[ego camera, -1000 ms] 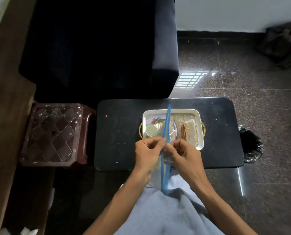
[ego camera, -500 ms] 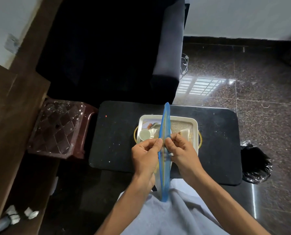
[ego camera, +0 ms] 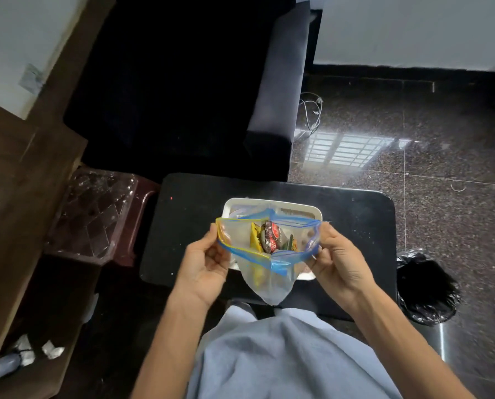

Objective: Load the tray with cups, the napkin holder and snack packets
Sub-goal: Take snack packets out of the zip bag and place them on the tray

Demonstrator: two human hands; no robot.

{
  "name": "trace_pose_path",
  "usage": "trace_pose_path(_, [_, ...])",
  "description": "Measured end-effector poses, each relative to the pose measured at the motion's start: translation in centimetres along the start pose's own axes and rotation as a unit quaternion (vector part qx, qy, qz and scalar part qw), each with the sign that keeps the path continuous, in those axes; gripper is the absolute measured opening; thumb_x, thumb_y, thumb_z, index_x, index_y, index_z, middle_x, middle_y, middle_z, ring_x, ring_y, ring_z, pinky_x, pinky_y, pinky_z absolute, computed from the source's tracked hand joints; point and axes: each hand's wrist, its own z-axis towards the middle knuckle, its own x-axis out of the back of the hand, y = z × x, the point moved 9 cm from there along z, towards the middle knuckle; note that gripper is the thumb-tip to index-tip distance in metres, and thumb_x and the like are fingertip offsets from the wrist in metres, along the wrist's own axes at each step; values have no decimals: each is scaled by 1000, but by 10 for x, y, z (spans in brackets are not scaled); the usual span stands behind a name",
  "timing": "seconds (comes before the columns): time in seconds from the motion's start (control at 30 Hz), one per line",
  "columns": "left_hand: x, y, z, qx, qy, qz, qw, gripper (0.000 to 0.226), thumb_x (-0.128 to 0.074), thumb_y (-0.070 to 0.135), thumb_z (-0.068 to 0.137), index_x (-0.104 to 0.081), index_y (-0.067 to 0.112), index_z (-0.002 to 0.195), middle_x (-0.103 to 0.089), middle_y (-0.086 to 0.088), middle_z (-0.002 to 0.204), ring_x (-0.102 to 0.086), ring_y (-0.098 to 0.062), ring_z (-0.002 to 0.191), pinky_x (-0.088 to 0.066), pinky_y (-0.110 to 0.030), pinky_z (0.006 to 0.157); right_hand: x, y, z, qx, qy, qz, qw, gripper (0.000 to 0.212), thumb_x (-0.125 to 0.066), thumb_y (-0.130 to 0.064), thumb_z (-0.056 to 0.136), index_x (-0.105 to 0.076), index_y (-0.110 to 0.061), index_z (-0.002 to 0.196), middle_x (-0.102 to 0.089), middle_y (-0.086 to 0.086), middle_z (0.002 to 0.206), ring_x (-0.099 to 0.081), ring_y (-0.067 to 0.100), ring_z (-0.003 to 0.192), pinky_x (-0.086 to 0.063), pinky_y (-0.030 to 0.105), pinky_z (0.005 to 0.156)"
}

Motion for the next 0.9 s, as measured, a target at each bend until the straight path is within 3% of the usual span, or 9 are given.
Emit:
trace_pose_path(0.1, [6,13,-1,-2,5,-1,1000,12,-66,13,94,-70,7,85,-73,2,63,-68,-3,52,-57,-15,51,13,-8,2,-11,19,21,1000,17,-49,-4,102,-63,-9,94,-56,2,74,-56,10,62,-55,25,73])
trace_pose_path(0.2, [4,21,-3,-24,-8,-18,1000,12,-66,15,94,-72,7,86,-75,0,70,-71,-5,58,-59,-17,55,-4,-8,-3,-15,-26,15,999,17,-54,-2,95,-65,-11,86,-60,-2,66,-58,5,51,-51,17,45])
trace_pose_path(0.37, [-5,23,-15,-111,-64,50,990,27,-69,42,86,-79,17,80,-76,3,77,-72,-6,69,-60,-20,63,-55,-4,-17,-14,-174,-45,984,25,-48,7,87,-56,-14,74,-51,-6,59,-45,2,47,-34,9,50])
trace_pose_path(0.5, [-3,1,-21,-128,-23,130,983,55,-71,55,74,-77,8,101,-78,-7,94,-74,-20,88,-62,-36,83,-75,8,-26,-43,-226,-28,973,39,-33,9,101,-51,-12,74,-51,-5,57,-50,3,46,-47,14,48])
trace_pose_path(0.6, [1,-11,-21,-133,3,143,981,39,-71,41,85,-74,7,105,-78,-2,81,-75,-16,76,-61,-38,81,-79,13,-31,-48,-247,-9,968,38,-38,-7,105,-62,-14,77,-51,-6,58,-50,3,47,-49,16,52])
trace_pose_path(0.67, [5,-11,-21,-156,15,143,977,22,-69,30,92,-73,8,96,-71,7,63,-69,-9,61,-59,-28,64,-76,13,-32,-30,-236,-15,971,25,-45,-15,100,-65,-15,85,-58,-7,63,-55,3,54,-53,20,64])
trace_pose_path(0.73, [9,-6,-24,-176,25,156,972,22,-70,29,93,-73,11,81,-67,6,62,-65,-11,63,-56,-28,64,-64,11,-29,3,-200,-20,980,11,-52,-20,95,-61,-14,94,-67,-4,77,-63,4,65,-57,23,73])
trace_pose_path(0.83, [6,5,-32,-198,-10,172,965,26,-67,29,96,-81,18,77,-73,3,69,-69,-9,66,-58,-25,63,-33,13,-24,33,-117,-79,989,14,-60,-25,91,-63,-14,98,-72,3,94,-68,10,77,-59,24,74])
trace_pose_path(0.9, [4,12,-38,-213,-40,193,957,25,-65,27,96,-82,21,79,-72,5,69,-66,-5,65,-56,-21,62,-17,16,-26,45,-72,-184,979,22,-62,-30,90,-63,-9,97,-69,4,85,-64,12,72,-55,23,69])
